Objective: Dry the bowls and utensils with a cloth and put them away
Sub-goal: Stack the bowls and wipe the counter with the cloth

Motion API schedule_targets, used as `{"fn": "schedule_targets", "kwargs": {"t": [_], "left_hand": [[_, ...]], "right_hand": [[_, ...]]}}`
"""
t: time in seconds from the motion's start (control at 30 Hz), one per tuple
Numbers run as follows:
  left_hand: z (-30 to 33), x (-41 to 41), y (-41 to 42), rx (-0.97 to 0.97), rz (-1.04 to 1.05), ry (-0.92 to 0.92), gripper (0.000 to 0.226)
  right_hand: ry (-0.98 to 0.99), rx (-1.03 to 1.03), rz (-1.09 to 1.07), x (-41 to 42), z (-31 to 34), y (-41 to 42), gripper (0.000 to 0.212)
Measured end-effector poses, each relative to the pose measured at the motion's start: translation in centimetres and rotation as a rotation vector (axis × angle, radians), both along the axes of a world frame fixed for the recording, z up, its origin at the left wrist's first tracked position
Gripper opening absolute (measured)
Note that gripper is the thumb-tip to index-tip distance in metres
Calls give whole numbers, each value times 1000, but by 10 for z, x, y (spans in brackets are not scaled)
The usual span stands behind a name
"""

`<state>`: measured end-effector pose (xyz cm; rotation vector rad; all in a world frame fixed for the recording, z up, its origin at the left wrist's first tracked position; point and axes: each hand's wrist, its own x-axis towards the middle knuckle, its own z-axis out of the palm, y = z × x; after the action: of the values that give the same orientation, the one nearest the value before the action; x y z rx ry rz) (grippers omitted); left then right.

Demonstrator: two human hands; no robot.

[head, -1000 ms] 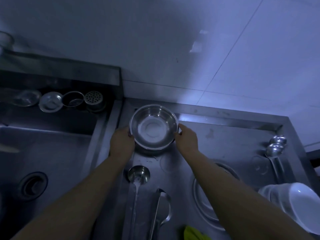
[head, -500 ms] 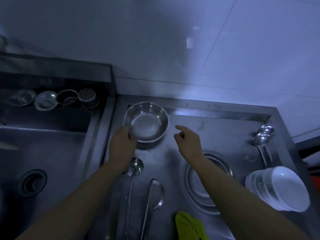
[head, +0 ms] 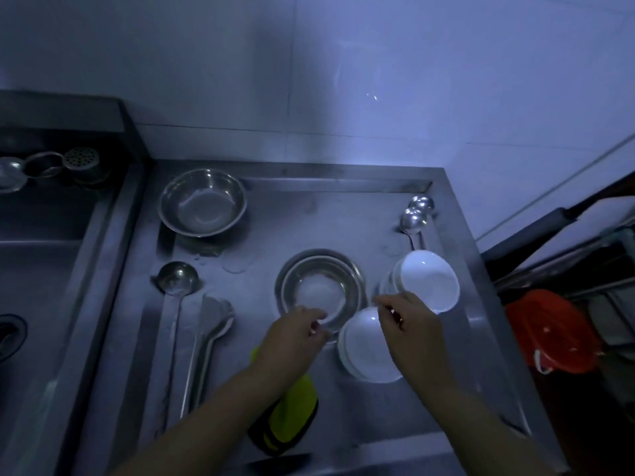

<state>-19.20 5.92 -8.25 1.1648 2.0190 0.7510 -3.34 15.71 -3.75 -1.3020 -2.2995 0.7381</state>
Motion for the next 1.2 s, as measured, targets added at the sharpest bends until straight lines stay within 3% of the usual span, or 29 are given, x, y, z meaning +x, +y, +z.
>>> {"fn": "schedule_targets", "kwargs": {"t": [0.1, 0.2, 0.4, 0.43, 0.53, 0.87, 0.97, 1.07, 1.13, 1.2], "left_hand": [[-5, 32, 5, -59, -9, -19, 39], [-11, 51, 11, -99, -22, -45, 38], [-17, 73, 15, -95, 37, -68, 36], [-17, 75, 16, -94, 59, -82, 34], [-16, 81, 16, -91, 145, -113, 31], [-6, 72, 10, -54, 314, -177, 26], [8, 40, 7, -33, 368, -188, 20], [29, -5, 7, 8, 410, -189, 33], [41, -41, 9, 34, 443, -214, 22], [48, -82, 11, 60, 499, -209, 24]], "right_hand": [[-20, -43, -79, 45, -16, -5, 22], [-51, -220, -164, 71, -32, -7, 26], [-86, -499, -170, 80, -63, -5, 54], [-59, -526, -165, 81, -68, -4, 53], [14, -597, -171, 82, -74, -6, 21], [-19, -465, -128, 62, -63, -6, 32], [1, -414, -89, 27, -49, -3, 46], [25, -355, -30, -24, -30, 2, 46], [35, -321, 2, -63, -19, 9, 48], [59, -283, 41, -105, -10, 15, 56]]}}
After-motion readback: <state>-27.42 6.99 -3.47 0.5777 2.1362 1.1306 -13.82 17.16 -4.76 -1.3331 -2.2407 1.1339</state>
